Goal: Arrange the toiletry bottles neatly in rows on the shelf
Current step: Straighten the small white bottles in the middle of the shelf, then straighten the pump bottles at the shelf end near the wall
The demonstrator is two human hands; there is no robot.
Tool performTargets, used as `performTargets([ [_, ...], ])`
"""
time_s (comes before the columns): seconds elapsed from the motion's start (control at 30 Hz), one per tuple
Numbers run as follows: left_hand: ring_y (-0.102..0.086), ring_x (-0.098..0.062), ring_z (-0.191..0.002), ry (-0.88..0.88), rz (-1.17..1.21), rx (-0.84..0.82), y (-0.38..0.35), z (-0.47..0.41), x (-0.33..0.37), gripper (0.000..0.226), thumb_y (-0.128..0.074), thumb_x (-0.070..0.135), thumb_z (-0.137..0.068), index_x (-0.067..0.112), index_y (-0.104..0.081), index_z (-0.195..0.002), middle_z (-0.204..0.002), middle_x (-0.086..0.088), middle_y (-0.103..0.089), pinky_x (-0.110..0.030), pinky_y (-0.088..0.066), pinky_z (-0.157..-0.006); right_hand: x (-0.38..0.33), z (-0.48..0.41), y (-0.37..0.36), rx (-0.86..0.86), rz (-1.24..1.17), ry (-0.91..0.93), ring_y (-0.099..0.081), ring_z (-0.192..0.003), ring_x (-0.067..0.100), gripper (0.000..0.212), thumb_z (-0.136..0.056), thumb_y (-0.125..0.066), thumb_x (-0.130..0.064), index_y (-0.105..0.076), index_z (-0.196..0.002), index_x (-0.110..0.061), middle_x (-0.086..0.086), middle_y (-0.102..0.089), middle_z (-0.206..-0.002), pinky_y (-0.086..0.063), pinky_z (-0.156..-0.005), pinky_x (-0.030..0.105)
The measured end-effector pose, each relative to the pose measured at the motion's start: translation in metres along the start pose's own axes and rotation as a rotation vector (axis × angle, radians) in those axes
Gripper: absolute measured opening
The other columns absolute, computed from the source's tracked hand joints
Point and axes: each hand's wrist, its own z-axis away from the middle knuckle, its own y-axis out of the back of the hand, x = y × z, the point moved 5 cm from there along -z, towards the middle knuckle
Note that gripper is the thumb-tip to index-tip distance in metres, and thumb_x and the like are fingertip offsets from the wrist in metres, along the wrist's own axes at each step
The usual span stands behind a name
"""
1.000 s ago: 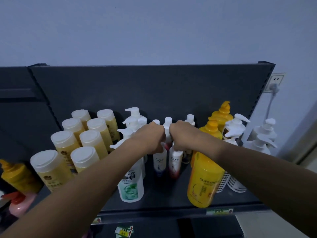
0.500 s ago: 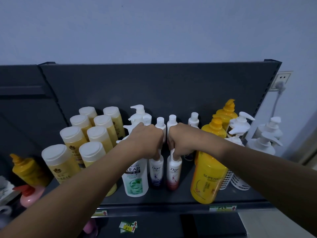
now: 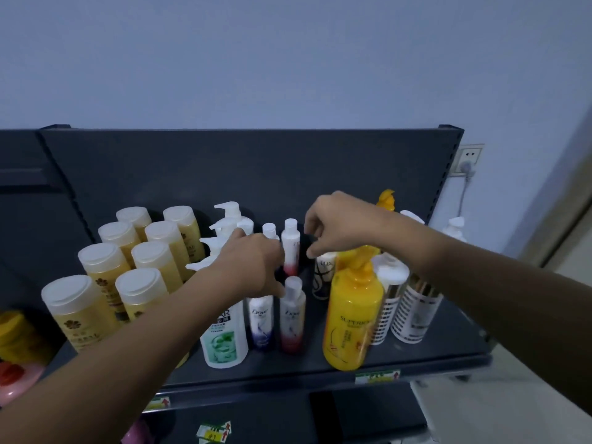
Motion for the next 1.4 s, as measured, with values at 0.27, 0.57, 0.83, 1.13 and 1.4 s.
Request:
performTargets([
  [0.27, -0.066, -0.011, -0.108, -0.106, 0.66, 0.013, 0.037, -0.012, 0.075, 0.083, -0.091, 0.054, -0.061, 0.022, -0.062, -0.133, -0.119, 0.007, -0.07, -0.037, -0.057, -0.092, 0.103, 0.048, 0.041, 0.112, -0.012, -0.117, -0.071, -0.094, 0.014, 0.033, -0.079, -0.087, -0.031, -0.079, -0.108, -0.02, -0.006, -0.076, -0.1, -0.061, -0.085, 0.036],
  [0.57, -0.062, -0.013, -0.104, -0.019, 0.484, 0.092, 0.042, -0.031, 0.111, 0.062, -0.081, 0.054, -0.075, 0.03, -0.063, -0.129, -0.117, 0.006, -0.067, -0.037, -0.058, -0.085, 0.152, 0.054, 0.007, -0.13, -0.014, 0.032, -0.069, -0.091, 0.006, 0.039, -0.083, -0.084, -0.035, -0.073, -0.12, -0.028, -0.011, -0.075, -0.103, -0.056, -0.079, 0.029],
  [0.83, -0.067, -0.009, -0.091, 0.034, 0.441, 0.097, 0.048, -0.056, 0.13, 0.058, -0.071, 0.065, -0.073, 0.031, -0.065, -0.119, -0.102, 0.012, -0.07, -0.038, -0.06, -0.078, 0.2, 0.079, -0.012, -0.116, 0.087, 0.046, -0.067, -0.095, 0.013, 0.039, -0.081, -0.08, -0.041, -0.073, -0.118, -0.028, -0.008, -0.074, -0.103, -0.057, -0.083, 0.037],
  [1.13, -0.066, -0.016, -0.079, 0.072, 0.432, 0.163, 0.055, -0.087, 0.165, 0.023, -0.069, 0.043, -0.084, 0.024, -0.074, -0.094, -0.085, 0.003, -0.07, -0.037, -0.06, -0.068, 0.229, 0.075, -0.021, 0.001, 0.026, -0.047, -0.06, -0.077, 0.016, 0.013, -0.081, -0.08, -0.025, -0.071, -0.084, -0.016, -0.009, -0.056, -0.075, -0.041, -0.057, 0.024],
  [1.4, -0.065, -0.014, -0.078, -0.005, 0.424, 0.159, 0.06, -0.088, 0.194, 0.019, -0.065, 0.033, -0.084, 0.016, -0.074, -0.085, -0.081, 0.0, -0.072, -0.039, -0.057, -0.071, 0.238, 0.055, -0.018, 0.044, 0.003, -0.017, -0.067, -0.083, 0.022, 0.013, -0.083, -0.078, -0.02, -0.08, -0.094, -0.015, -0.003, -0.065, -0.082, -0.044, -0.061, 0.024],
])
